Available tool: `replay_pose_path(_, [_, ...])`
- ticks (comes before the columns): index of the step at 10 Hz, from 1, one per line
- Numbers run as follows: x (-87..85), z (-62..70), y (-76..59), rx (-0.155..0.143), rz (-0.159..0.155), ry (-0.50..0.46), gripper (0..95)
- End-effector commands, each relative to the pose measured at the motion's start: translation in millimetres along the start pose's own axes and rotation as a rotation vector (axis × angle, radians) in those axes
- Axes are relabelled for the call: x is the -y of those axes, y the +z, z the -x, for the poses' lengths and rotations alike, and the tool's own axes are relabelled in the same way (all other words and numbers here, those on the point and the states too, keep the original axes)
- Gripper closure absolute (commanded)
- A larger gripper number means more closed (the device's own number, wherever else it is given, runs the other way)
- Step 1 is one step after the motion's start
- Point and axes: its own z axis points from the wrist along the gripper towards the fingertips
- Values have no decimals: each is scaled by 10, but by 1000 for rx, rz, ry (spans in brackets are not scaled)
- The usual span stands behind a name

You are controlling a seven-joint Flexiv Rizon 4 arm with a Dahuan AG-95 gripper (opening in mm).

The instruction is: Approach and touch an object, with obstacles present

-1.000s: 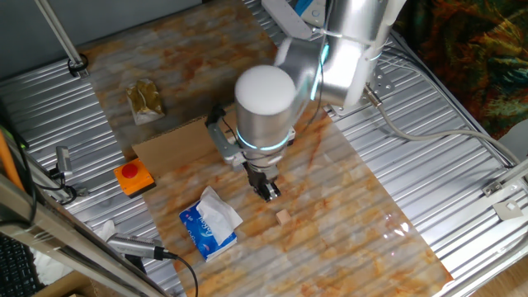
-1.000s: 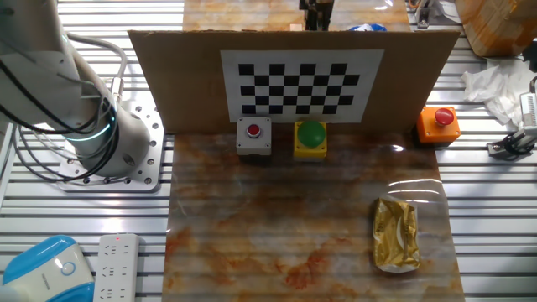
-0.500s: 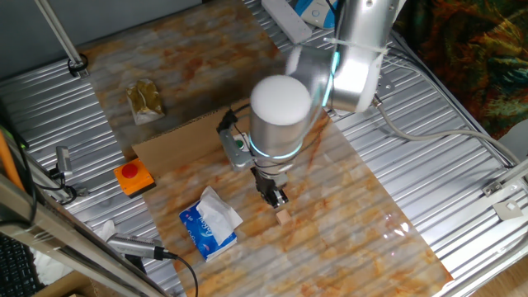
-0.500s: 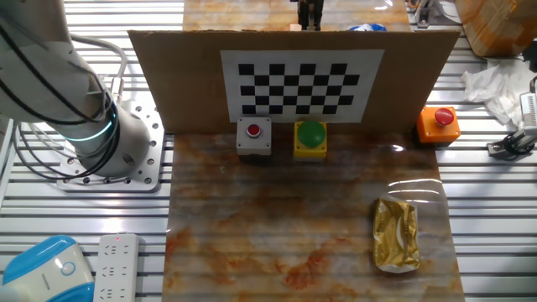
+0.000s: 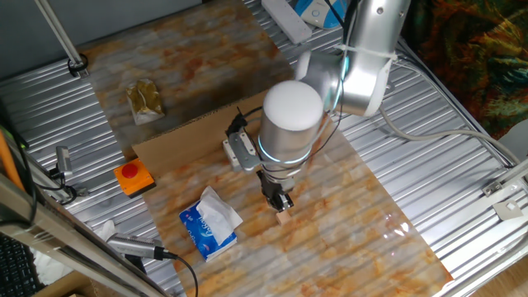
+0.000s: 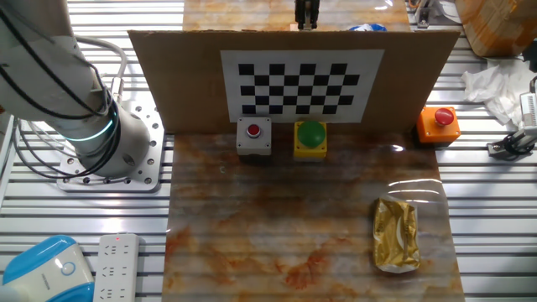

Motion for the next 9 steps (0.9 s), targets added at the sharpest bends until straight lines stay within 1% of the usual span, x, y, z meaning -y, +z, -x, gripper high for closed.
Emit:
replay_pose_path(1, [-1, -6, 3, 3, 3, 0, 950])
replay_pose_path(2, [-1, -7, 5, 4, 8, 3, 950])
replay_pose_path(3, [-1, -7, 6, 3, 5, 5, 950])
replay_pose_path(4, [3, 2, -21, -1, 23, 14, 950])
replay_pose_path(5, [3, 2, -21, -15, 51, 19, 950])
replay_pose_path(7, [3, 2, -21, -43, 86, 18, 950])
replay_pose_path(9, [3, 2, -21, -72, 92, 22, 950])
